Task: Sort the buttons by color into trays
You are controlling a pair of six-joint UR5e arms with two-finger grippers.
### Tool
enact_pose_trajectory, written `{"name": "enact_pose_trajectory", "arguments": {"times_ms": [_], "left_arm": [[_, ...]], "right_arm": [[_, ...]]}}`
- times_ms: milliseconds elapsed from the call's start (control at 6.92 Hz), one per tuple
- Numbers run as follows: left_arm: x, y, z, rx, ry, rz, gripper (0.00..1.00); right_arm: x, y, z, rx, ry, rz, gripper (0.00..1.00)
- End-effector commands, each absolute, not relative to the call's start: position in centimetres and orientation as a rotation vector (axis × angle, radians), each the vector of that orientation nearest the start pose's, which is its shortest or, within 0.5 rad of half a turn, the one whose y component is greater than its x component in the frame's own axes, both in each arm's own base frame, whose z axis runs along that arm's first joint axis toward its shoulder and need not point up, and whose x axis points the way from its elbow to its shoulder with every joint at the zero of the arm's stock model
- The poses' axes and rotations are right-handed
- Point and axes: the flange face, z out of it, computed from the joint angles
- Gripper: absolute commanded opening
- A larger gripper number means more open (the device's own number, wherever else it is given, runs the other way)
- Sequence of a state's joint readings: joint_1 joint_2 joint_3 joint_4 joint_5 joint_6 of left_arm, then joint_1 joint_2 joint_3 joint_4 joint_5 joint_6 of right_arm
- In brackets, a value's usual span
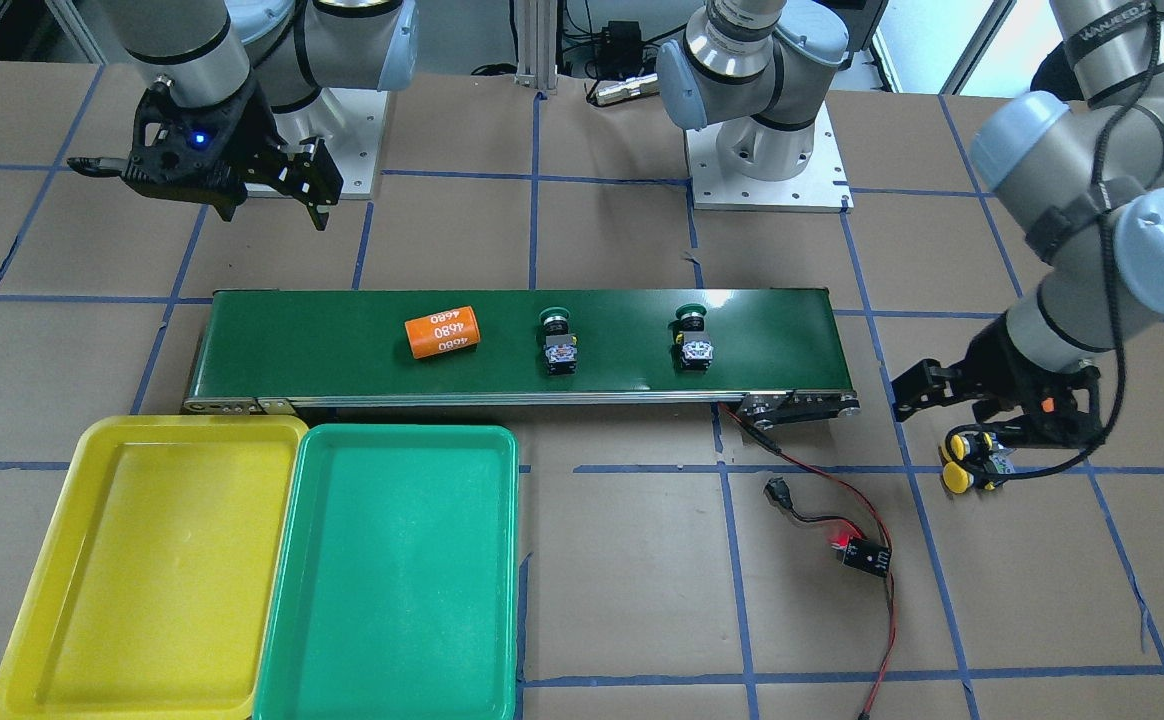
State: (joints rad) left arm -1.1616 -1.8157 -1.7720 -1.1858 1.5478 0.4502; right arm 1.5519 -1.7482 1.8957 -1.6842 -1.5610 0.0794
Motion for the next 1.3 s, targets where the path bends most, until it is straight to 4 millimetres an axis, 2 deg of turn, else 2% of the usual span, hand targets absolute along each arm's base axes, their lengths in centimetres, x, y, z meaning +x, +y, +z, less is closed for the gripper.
{"name": "enact_pose_trajectory", "arguments": {"times_ms": [0,145,289,434,578,723,867,1012,1157], "left_arm": [[17.7,-54.0,25.1,0.723,3.140,0.114,1.00],[17.7,-52.6,23.6,1.058,3.017,0.188,1.00],[18.0,-52.7,23.5,1.203,2.913,0.136,1.00],[18.6,-53.1,23.5,1.492,2.750,0.103,1.00],[19.0,-53.5,23.5,1.611,2.650,0.082,1.00],[20.2,-53.0,24.0,1.531,2.671,0.079,1.00],[25.8,-50.4,23.9,1.143,2.858,0.085,1.00],[30.2,-48.2,23.5,0.836,2.968,0.070,1.00],[31.4,-48.1,23.7,0.415,3.007,0.027,1.00]], "right_arm": [[13.9,-43.0,40.6,0.113,3.124,0.001,1.00],[15.3,-43.1,39.9,0.118,3.125,0.018,1.00],[17.7,-42.8,39.1,0.142,3.126,0.036,1.00],[20.2,-43.1,38.4,0.160,3.120,-0.016,1.00],[22.5,-43.1,37.5,0.179,3.118,-0.012,1.00],[24.4,-43.2,36.4,0.220,3.117,-0.012,1.00],[26.5,-43.2,35.4,0.222,3.113,-0.052,1.00],[28.3,-42.9,34.3,0.246,3.113,-0.043,1.00],[28.9,-42.8,33.4,0.233,3.119,-0.014,1.00]]}}
